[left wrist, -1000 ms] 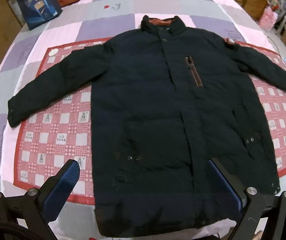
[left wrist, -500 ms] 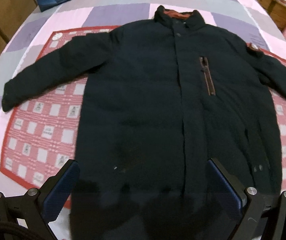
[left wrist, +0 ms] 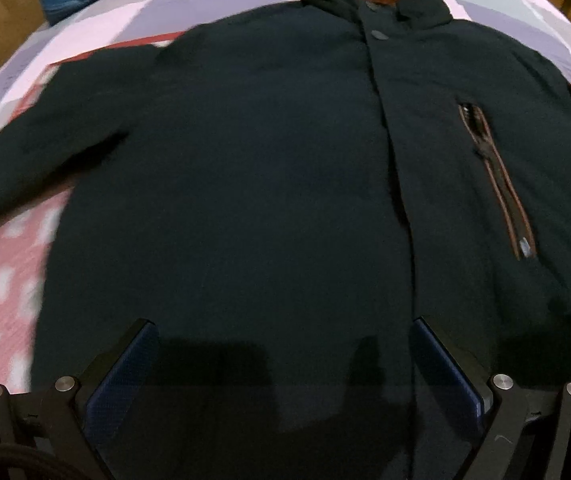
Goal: Fold large clothes
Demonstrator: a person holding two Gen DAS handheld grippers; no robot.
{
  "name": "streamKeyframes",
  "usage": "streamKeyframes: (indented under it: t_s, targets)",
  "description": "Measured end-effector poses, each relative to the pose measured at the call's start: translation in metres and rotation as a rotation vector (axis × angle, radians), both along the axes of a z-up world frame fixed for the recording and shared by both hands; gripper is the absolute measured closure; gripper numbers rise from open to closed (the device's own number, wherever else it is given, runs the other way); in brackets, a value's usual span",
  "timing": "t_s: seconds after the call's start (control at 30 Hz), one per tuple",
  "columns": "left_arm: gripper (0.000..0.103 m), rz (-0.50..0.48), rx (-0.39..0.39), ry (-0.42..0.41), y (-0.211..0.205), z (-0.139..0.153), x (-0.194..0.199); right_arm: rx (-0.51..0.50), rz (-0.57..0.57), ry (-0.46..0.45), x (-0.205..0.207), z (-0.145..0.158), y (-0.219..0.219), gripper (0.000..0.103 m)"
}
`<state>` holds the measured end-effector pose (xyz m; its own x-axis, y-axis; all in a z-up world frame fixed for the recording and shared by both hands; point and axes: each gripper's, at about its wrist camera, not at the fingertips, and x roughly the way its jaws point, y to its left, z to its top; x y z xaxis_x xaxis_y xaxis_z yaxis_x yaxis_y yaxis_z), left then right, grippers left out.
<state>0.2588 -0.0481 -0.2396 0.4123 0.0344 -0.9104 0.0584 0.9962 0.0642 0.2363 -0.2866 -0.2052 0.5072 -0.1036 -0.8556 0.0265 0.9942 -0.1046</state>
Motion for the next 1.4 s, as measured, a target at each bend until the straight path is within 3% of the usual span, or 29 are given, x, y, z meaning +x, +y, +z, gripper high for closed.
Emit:
streamKeyframes:
  t_s: [0.1, 0.17, 0.27, 0.3, 0.37, 0.43, 0.5, 0.63, 0.8, 0.87, 0.97, 1.03, 1.17, 1.23, 1.3, 1.37, 1.4]
  targets:
    - [0.0, -0.014, 0.017, -0.016, -0.013, -0.027, 0.04, -0.048, 0.043, -0.041, 0.042, -0.034, -0.006, 0.0]
    - [0.0, -0.022, 0.047, -0.029, -0.018, -0.041, 0.059, -0.03, 0.035, -0.043, 0.068, -0.053, -0.011, 0.0]
    - [0.0, -0.031, -0.041, -0.043, -0.001, -0.052, 0.08, -0.051, 0.03, 0.027, 0.095, -0.087, -0.019, 0.0]
    - [0.0, -0.018, -0.056, -0.046, 0.008, -0.051, 0.085, -0.007, 0.042, 0.028, 0.1, -0.097, -0.03, 0.0]
    - [0.0, 0.0, -0.066, -0.057, 0.027, -0.049, 0.093, -0.039, 0.0, -0.033, 0.099, -0.097, -0.052, 0.0]
    - [0.0, 0.022, -0.011, -0.078, 0.047, -0.051, 0.095, -0.04, -0.045, -0.063, 0.094, -0.097, -0.082, 0.0]
    - [0.0, 0.074, 0.053, -0.091, 0.085, -0.054, 0.096, -0.023, -0.1, -0.053, 0.09, -0.099, -0.112, 0.0]
    - [0.0, 0.188, 0.072, -0.094, 0.158, -0.057, 0.094, -0.007, -0.265, -0.03, 0.082, -0.104, -0.177, 0.0]
    - [0.0, 0.304, 0.151, -0.071, 0.226, -0.056, 0.084, -0.069, -0.26, -0.022, 0.083, -0.102, -0.191, 0.0]
    - [0.0, 0.342, 0.113, -0.057, 0.25, -0.053, 0.079, -0.076, -0.275, -0.018, 0.083, -0.102, -0.196, 0.0]
    - [0.0, 0.394, 0.206, -0.037, 0.264, -0.049, 0.074, -0.087, -0.288, -0.009, 0.082, -0.1, -0.202, 0.0]
    - [0.001, 0.377, 0.069, -0.018, 0.271, -0.046, 0.063, -0.093, -0.294, 0.001, 0.081, -0.096, -0.202, 0.0]
    - [0.002, 0.293, -0.062, -0.072, 0.256, -0.025, 0.025, -0.038, -0.227, -0.056, 0.042, -0.073, -0.168, 0.0]
    - [0.002, 0.256, -0.103, -0.07, 0.238, -0.024, 0.01, -0.032, -0.138, -0.089, 0.022, -0.061, -0.14, 0.0]
    - [0.002, 0.175, -0.095, -0.047, 0.219, -0.032, -0.002, -0.048, -0.032, -0.093, 0.003, -0.058, -0.11, 0.0]
    - [0.002, 0.074, 0.041, 0.008, 0.201, -0.056, -0.013, -0.074, 0.074, -0.067, -0.016, -0.066, -0.086, 0.0]
    - [0.0, 0.065, 0.035, 0.015, 0.203, -0.062, -0.015, -0.111, 0.093, -0.033, -0.024, -0.077, -0.08, 0.0]
